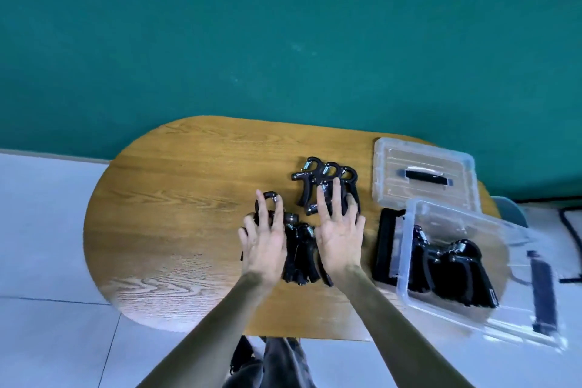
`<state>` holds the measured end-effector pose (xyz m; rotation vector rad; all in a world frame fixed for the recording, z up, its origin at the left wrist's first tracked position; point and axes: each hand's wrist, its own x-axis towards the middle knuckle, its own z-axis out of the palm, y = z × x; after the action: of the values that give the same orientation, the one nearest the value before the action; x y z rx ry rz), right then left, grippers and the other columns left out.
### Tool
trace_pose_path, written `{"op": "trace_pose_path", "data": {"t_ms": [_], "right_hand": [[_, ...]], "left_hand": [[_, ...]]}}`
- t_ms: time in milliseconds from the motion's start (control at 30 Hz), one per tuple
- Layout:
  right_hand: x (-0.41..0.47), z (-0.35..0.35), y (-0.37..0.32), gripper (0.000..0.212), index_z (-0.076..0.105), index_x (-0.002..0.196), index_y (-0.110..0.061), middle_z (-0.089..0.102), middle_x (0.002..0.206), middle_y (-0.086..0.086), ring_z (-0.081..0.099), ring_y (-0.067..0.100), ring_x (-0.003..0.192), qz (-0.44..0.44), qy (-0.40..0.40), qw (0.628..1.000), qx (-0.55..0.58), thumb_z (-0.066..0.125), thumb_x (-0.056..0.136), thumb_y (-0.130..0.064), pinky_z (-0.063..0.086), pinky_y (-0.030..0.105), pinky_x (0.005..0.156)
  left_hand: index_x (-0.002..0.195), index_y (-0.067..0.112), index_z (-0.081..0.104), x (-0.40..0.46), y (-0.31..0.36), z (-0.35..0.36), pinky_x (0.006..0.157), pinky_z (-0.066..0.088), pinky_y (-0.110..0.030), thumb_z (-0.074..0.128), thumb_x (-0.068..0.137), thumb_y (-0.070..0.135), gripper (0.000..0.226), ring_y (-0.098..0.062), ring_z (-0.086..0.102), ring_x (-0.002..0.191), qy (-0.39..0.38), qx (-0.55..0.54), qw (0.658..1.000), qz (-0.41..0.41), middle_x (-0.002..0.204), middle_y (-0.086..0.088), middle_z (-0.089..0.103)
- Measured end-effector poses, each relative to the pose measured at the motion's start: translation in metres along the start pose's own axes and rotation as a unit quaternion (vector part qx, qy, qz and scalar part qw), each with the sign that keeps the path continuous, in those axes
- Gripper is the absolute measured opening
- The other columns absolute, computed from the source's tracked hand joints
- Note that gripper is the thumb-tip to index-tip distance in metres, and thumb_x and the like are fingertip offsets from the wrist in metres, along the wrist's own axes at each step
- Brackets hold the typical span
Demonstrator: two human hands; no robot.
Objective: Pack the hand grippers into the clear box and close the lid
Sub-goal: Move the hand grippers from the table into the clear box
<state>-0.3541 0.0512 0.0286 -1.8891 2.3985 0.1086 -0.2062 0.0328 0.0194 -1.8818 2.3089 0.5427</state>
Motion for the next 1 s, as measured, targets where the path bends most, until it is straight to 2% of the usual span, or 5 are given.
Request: {"op": "trace_pose_path", "data": {"t_ms": [133,333,600,800,1000], "right_hand": [[-0.038,-0.030,0.028,0.089,0.021,0.159,-0.020,0.005,0.168,0.012,0.033,0.042,0.138,0.044,0.014,0.999,0.003,0.069,0.084,-0.014,0.044,0.055,0.093],[-0.086,-0.069,0.090,0.091,0.026,0.157,-0.021,0.012,0.167,0.012,0.037,0.041,0.136,0.118,0.020,0.993,0.004,0.072,0.079,-0.013,0.045,0.054,0.093],[-0.123,-0.081,0.182,0.092,0.026,0.157,-0.021,0.012,0.167,0.012,0.038,0.043,0.134,0.190,0.014,0.981,0.027,0.071,0.078,-0.011,0.045,0.053,0.089],[-0.127,-0.064,0.249,0.087,0.030,0.156,-0.021,0.017,0.166,0.012,0.041,0.043,0.132,0.211,-0.001,0.975,0.062,0.070,0.079,-0.012,0.046,0.052,0.086],[-0.121,-0.036,0.308,0.090,0.034,0.153,-0.022,0.018,0.166,0.011,0.041,0.043,0.131,0.226,-0.026,0.969,0.091,0.072,0.073,-0.006,0.046,0.051,0.085]], "left_hand": [[0.160,0.022,-0.017,-0.023,0.032,-0.015,0.097,0.039,-0.043,0.043,0.104,0.015,0.082,-0.029,0.037,0.112,0.036,-0.026,0.999,0.021,0.164,-0.020,-0.028],[0.162,0.017,0.014,-0.058,0.104,-0.026,0.092,0.044,-0.058,0.050,0.102,0.021,0.070,-0.040,0.046,0.103,0.071,-0.035,0.994,0.077,0.167,-0.025,0.003],[0.163,0.019,0.011,-0.082,0.205,-0.013,0.092,0.045,-0.054,0.053,0.099,0.010,0.077,-0.034,0.044,0.104,0.057,-0.047,0.988,0.138,0.168,-0.022,-0.003],[0.159,0.018,0.027,-0.083,0.279,0.018,0.082,0.046,-0.049,0.062,0.095,0.013,0.073,-0.035,0.049,0.101,0.034,-0.038,0.988,0.143,0.167,-0.023,0.011],[0.159,0.020,0.029,-0.071,0.332,0.045,0.083,0.046,-0.048,0.065,0.094,0.012,0.075,-0.035,0.050,0.104,0.007,-0.023,0.989,0.143,0.169,-0.019,0.010]]}}
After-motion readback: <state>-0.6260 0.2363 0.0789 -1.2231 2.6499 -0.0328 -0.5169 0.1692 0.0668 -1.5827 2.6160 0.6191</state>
